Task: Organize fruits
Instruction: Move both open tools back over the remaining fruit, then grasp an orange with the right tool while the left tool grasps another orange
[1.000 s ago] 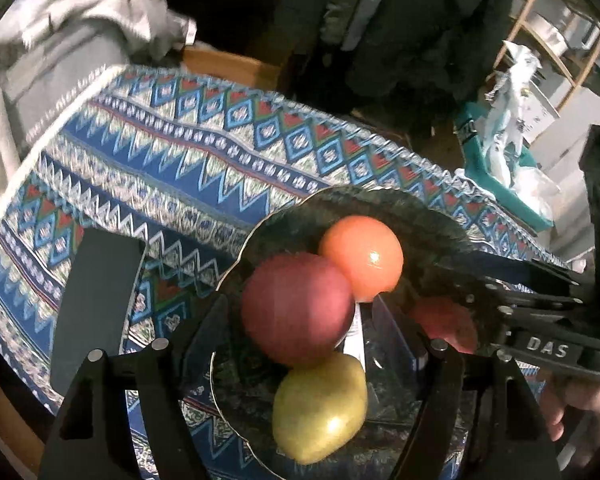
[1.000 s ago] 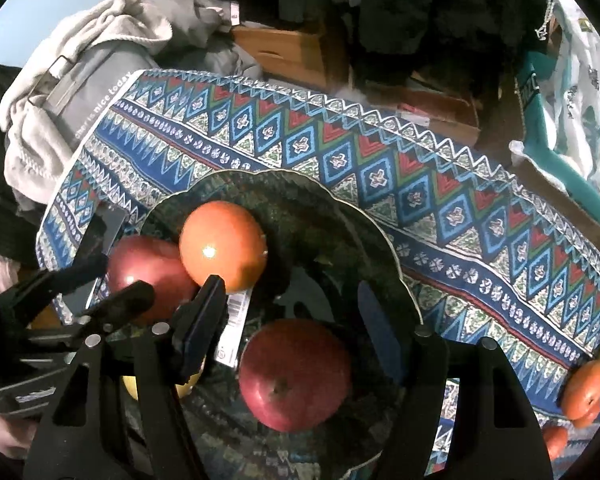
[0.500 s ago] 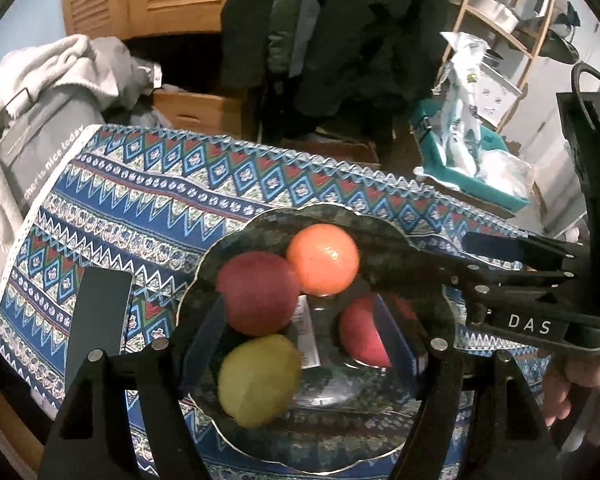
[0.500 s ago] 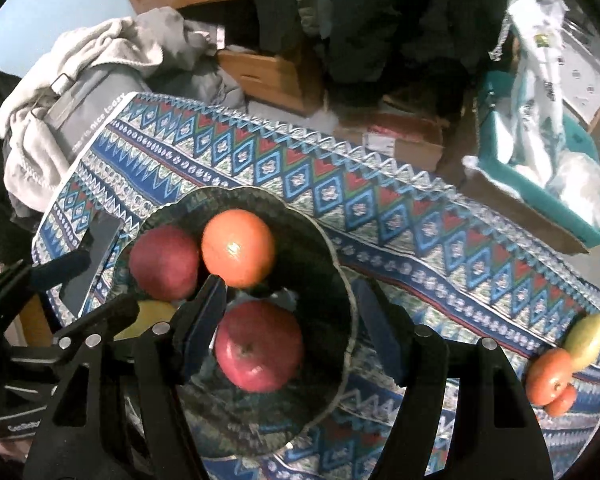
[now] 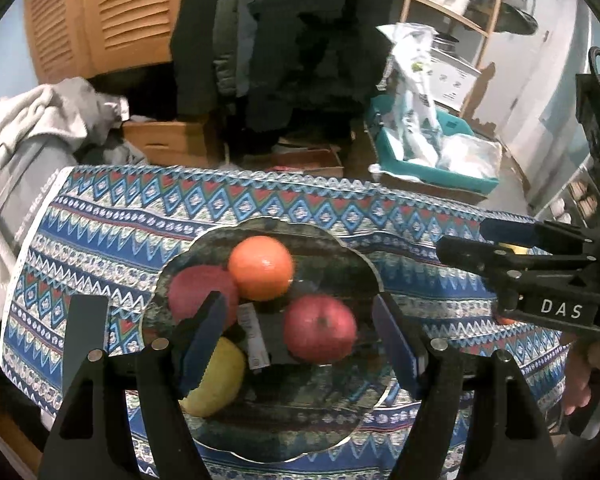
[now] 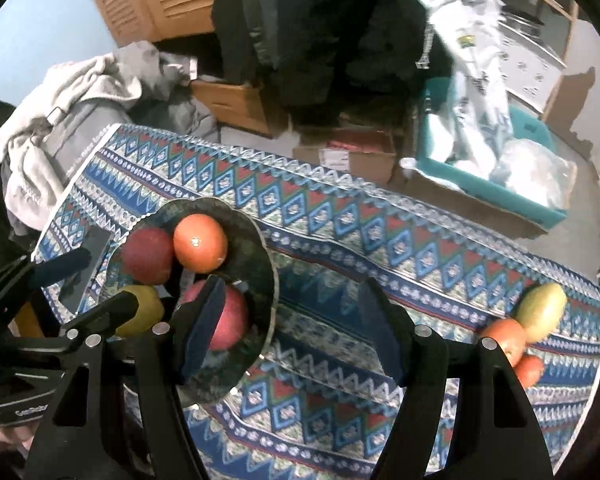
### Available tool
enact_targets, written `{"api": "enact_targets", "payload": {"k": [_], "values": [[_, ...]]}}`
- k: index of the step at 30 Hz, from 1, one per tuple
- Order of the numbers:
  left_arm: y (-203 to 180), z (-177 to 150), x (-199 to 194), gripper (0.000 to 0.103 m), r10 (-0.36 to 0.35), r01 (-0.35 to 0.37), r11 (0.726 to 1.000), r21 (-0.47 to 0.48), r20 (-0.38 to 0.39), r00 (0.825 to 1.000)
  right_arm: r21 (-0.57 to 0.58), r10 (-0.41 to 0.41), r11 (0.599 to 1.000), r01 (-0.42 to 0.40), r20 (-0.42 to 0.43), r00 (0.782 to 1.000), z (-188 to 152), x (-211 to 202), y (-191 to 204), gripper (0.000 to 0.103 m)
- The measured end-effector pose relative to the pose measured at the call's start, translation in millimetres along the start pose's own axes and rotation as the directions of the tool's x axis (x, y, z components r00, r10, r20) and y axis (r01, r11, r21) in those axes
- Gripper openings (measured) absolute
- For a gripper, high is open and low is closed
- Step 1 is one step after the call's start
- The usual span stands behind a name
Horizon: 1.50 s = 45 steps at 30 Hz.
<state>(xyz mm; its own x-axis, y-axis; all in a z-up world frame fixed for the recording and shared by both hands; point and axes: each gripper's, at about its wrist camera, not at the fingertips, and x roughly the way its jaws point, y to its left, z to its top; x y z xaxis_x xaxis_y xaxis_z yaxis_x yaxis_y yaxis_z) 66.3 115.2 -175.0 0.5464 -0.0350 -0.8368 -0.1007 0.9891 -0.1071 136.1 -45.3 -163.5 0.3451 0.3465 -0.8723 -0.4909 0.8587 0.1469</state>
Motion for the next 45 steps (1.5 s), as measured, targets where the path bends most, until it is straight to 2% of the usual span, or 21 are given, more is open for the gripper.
{"api": "enact_targets", "payload": {"k": [6, 16, 31, 37, 45], "values": [[-30, 5, 1, 0.077, -0.018, 0.018, 0.998, 0.058, -0.003, 1.000, 0.046, -0.024, 0.999, 0.023, 0.008, 1.000, -11, -20, -26, 0.071], [-82, 10, 12, 0.077, -0.057, 0.062, 0.990, 0.124, -0.042, 0.998, 0.154, -0.076, 0.985, 0.074, 0.010, 0.997, -43, -48, -94, 0.071], [-171, 10, 33, 0.078, -0.123, 0.144, 0.961, 0.237, -0.098, 0.988, 0.237, -0.179, 0.955, 0.177, -0.015, 0.984, -88, -76, -176, 0.071], [-200, 13, 42, 0.078, -0.138, 0.164, 0.947, 0.278, -0.111, 0.984, 0.272, -0.196, 0.941, 0.199, -0.040, 0.980, -101, -77, -206, 0.071], [-239, 8, 66, 0.078, -0.130, 0.177, 0.923, 0.343, -0.156, 0.979, 0.301, -0.185, 0.931, 0.206, -0.098, 0.978, -116, -54, -244, 0.071]]}}
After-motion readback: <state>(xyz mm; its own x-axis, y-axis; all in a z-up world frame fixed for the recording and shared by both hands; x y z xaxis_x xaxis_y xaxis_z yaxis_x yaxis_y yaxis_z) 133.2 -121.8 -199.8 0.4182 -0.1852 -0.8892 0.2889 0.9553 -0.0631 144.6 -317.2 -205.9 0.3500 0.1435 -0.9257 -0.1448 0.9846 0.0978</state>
